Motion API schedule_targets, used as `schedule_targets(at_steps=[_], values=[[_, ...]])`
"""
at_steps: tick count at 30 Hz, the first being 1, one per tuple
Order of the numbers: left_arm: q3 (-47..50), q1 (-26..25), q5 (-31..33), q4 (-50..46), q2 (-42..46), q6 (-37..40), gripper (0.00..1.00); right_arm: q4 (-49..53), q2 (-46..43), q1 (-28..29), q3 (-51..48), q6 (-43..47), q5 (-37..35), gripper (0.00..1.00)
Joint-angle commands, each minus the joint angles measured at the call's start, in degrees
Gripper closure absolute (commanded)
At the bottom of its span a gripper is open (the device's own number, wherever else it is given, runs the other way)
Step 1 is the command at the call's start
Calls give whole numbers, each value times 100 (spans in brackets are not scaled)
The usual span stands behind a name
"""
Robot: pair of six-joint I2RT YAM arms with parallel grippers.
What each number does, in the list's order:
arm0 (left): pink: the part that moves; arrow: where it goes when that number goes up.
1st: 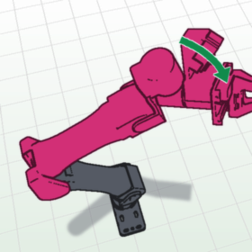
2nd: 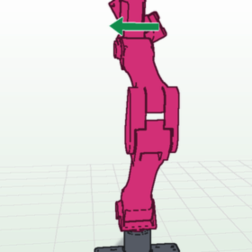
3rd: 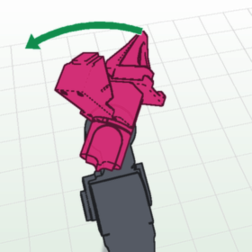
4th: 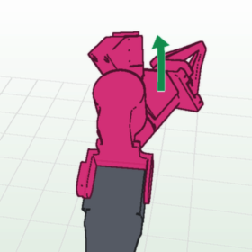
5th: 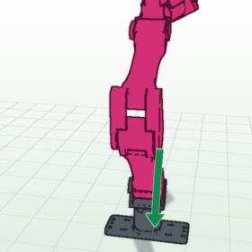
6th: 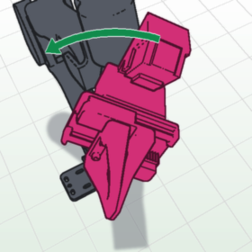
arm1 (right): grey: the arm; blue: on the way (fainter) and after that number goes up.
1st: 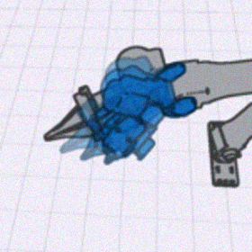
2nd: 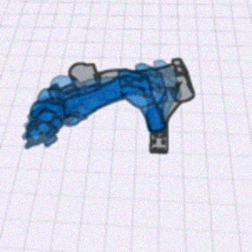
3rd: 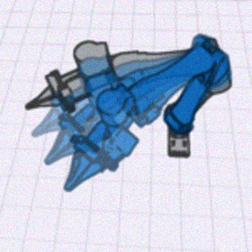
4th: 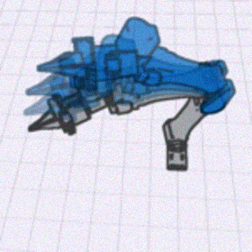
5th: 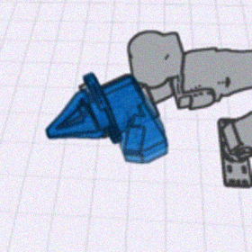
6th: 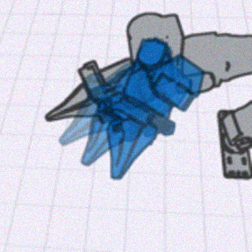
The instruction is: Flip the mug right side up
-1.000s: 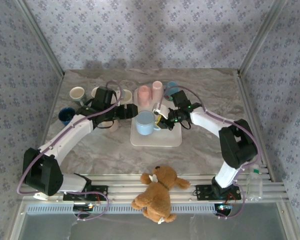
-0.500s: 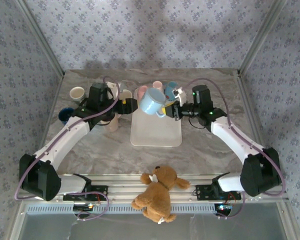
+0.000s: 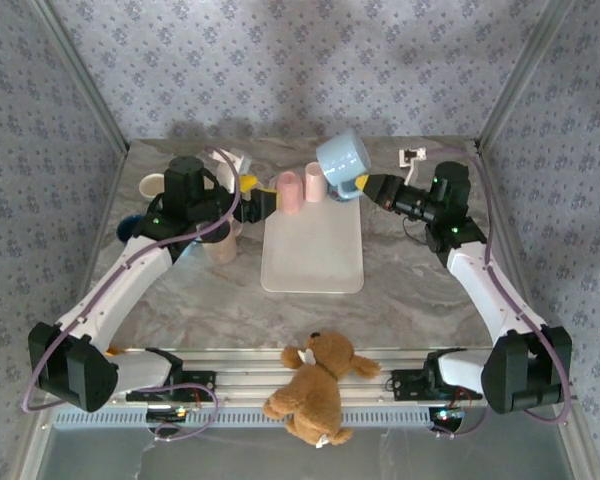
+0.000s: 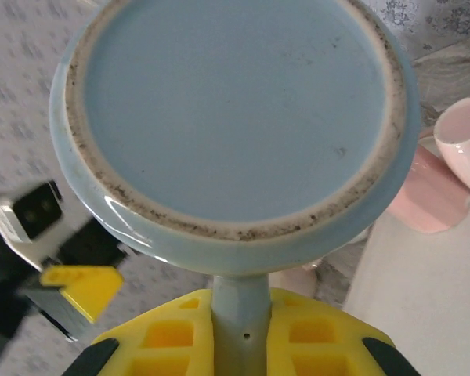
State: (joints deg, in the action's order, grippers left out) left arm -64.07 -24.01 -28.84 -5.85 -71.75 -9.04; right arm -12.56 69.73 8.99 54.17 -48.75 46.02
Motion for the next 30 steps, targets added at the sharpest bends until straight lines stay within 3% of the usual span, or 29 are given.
schedule_targets(at_steps=[1,11,19,24,30], values=[[-227,4,-406,676,-173,-180,16,-1634,-215,-93,76,-1425,358,100],[-738,-102,-719,1361,-832,-827,16,-2868,19,-126,118,-2941,479,100],[-1349,-115,-1123,1697,-1401,-834,25,-3059,101,-48,281,-3146,592,100],[-1735,-222,-1187,1761,-1730,-773,21,-3192,144,46,318,-3248,586,100],[-2145,-235,-1091,1953,-2152,-1408,26,-3327,214,148,326,-3331,566,100]])
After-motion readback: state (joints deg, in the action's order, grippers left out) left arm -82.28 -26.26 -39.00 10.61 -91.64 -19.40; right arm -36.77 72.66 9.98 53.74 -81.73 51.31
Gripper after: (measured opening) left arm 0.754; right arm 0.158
